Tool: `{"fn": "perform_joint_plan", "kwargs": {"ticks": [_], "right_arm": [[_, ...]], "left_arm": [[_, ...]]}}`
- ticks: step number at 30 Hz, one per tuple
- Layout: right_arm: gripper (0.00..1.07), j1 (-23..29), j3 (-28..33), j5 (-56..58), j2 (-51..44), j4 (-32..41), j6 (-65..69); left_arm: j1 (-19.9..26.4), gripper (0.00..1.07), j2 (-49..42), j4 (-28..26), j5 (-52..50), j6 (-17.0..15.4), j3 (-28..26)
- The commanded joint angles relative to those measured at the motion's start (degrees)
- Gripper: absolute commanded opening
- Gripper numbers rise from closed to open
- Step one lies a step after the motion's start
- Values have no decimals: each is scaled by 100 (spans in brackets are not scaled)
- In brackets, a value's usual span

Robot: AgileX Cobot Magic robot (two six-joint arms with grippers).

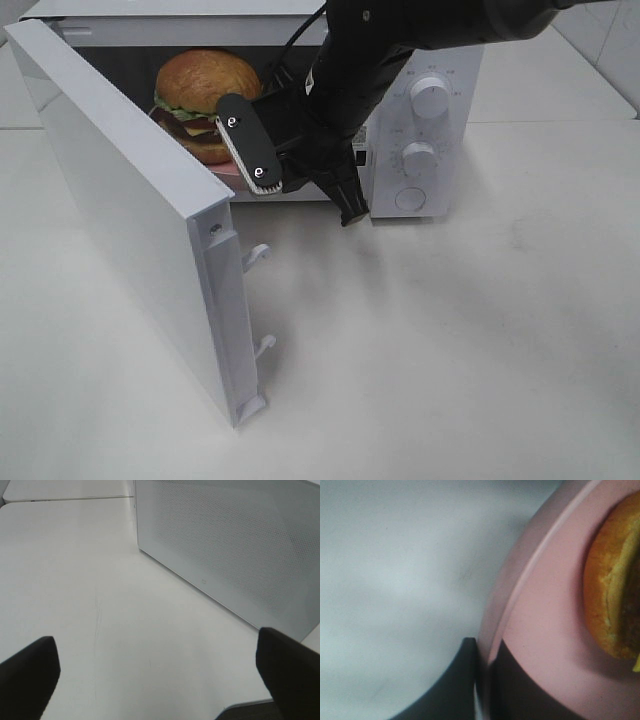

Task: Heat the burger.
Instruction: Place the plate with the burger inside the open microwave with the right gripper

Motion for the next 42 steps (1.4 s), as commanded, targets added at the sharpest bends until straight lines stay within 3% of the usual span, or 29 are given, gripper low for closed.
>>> {"fn": "perform_joint_plan", "kwargs": {"ticks": [1, 12, 42], "right_arm": [[0, -57, -281, -189, 80, -138, 189], [0, 74, -1272, 69, 756, -395, 722], [0, 74, -3014, 115, 2057, -424, 934]], "left_arm": [[-11, 100, -92, -29, -80, 11, 0], [-11, 100, -92, -29, -80, 11, 0], [-11, 100, -92, -23, -80, 11, 0]]}}
